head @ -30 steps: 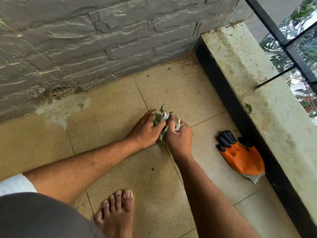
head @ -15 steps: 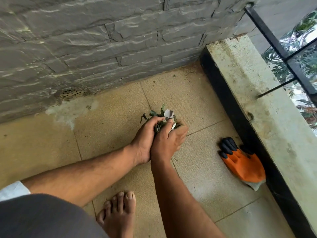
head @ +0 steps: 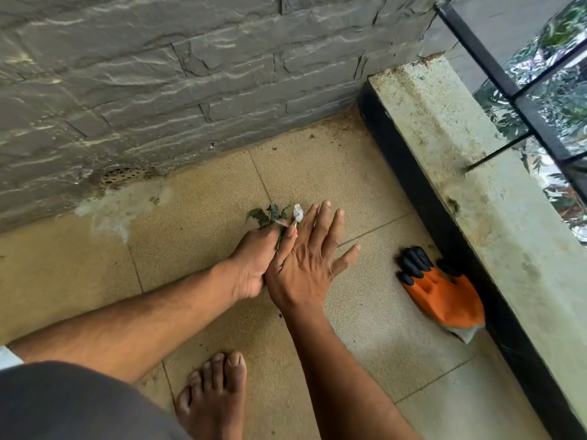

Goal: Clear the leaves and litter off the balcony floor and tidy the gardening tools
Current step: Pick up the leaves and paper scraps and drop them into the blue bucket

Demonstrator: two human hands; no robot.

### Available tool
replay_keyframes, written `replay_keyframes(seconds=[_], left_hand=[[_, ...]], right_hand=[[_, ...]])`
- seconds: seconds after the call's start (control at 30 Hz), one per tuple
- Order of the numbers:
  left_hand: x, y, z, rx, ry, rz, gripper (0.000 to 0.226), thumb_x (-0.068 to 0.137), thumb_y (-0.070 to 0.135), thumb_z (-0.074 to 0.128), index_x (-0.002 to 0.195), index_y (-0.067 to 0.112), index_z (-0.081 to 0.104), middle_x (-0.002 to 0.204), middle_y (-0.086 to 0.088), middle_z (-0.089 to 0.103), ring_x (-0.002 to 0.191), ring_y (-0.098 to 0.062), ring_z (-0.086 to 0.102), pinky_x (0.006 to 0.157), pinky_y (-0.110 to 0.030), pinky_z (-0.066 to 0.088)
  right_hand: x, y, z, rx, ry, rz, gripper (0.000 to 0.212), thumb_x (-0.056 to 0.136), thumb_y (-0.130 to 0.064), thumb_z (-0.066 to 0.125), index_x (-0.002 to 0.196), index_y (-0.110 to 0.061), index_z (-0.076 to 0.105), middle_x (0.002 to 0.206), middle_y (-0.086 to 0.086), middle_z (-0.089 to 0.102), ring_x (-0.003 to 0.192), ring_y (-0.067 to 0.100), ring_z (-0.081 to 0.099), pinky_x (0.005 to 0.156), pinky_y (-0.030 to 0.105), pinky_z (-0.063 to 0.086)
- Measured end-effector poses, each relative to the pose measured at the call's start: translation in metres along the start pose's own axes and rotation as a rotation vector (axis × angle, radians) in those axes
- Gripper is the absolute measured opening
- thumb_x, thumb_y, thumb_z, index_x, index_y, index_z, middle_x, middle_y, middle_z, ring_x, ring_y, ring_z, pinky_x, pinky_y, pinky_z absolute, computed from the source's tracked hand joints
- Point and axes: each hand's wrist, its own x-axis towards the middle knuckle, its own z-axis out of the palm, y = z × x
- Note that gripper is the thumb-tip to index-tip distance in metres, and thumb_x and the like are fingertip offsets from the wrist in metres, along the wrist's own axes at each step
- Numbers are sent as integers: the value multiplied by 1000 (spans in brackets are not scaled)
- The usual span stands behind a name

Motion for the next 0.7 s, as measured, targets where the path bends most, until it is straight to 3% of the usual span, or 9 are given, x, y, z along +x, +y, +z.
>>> replay_keyframes(seconds=[0.07, 0.17, 0.27, 0.37, 0.43, 0.57, 0.7], left_hand=[[-2, 5, 2, 24, 21, 1, 37, 108, 42, 59, 107, 11, 79, 106, -10, 82, 95, -19, 80, 82, -29, 59], [0, 8, 4, 101, 53, 42, 40, 107, 45, 61, 101, 10, 80, 94, -7, 82, 84, -22, 80, 72, -28, 59], [15, 9, -7, 294, 123, 68, 47, 101, 56, 64, 111, 12, 77, 80, -5, 67, 64, -21, 62, 52, -27, 45], [22, 14, -24, 338, 135, 90, 47, 100, 56, 65, 110, 11, 73, 76, -2, 63, 56, -12, 55, 43, -23, 35], [22, 17, -34, 318, 144, 99, 42, 99, 54, 67, 108, 13, 75, 69, 2, 62, 51, -9, 53, 42, -23, 35], [15, 25, -41, 212, 125, 101, 34, 102, 47, 64, 117, 19, 74, 63, 6, 56, 46, -7, 44, 42, -20, 30], [11, 33, -48, 118, 124, 77, 30, 104, 45, 63, 119, 21, 72, 62, 6, 54, 45, -7, 41, 42, -18, 25]], right_hand=[[0, 3, 0, -2, -52, -91, 70, 108, -51, 1, 167, -17, -9, 173, -1, -26, 156, 18, -32, 123, 68, -11], [2, 16, -3, 76, -112, -216, 71, 107, -53, -1, 168, -18, -2, 175, -1, -17, 157, 14, -28, 126, 62, -7], [11, 50, -6, 148, -94, -326, 69, 108, -55, 0, 169, -24, 12, 176, -3, 11, 162, 13, -5, 128, 57, 8], [10, 102, -3, 11, -9, -243, 73, 107, -64, 23, 167, -23, 19, 170, 3, 29, 160, 20, 15, 126, 56, 20], [-3, 124, 3, -85, -55, -215, 87, 101, -75, 32, 168, -22, 16, 173, 6, 20, 162, 21, 7, 127, 58, 15], [-41, 111, 23, -263, -233, -439, 107, 90, -90, 33, 169, -24, 4, 176, 7, -3, 162, 26, -9, 128, 62, 5], [-55, 80, 52, -306, -220, -501, 92, 99, -79, 33, 169, -24, 9, 176, 10, -3, 162, 33, -7, 125, 67, 12]])
